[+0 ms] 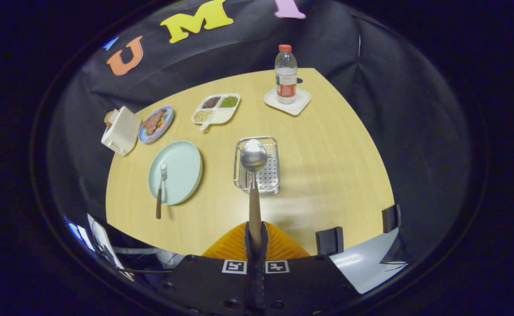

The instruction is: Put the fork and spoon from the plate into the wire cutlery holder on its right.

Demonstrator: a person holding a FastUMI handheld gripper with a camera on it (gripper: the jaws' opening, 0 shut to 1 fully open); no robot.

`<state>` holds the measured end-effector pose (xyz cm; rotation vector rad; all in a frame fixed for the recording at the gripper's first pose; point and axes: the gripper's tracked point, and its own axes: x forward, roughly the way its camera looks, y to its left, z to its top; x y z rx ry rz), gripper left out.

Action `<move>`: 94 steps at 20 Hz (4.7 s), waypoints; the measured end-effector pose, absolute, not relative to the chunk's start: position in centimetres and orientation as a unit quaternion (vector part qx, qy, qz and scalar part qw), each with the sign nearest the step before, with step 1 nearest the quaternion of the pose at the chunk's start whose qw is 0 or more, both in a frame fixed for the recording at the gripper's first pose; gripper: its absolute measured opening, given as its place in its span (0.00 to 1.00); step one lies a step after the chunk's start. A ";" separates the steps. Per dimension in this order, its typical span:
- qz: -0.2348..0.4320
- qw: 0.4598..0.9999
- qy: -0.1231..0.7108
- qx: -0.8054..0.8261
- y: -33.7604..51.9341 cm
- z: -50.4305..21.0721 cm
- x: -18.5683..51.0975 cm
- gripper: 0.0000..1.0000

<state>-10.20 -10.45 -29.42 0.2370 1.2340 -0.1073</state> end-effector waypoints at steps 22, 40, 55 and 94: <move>-0.034 0.887 0.461 0.017 -4.5 -23.2 -2.7 0.92; 0.051 0.814 0.579 -0.015 14.7 -36.8 -5.1 0.95; 0.046 0.767 0.640 -0.019 16.0 -42.1 -5.7 0.04; -0.086 0.789 0.593 0.136 -8.7 -29.7 -11.3 0.00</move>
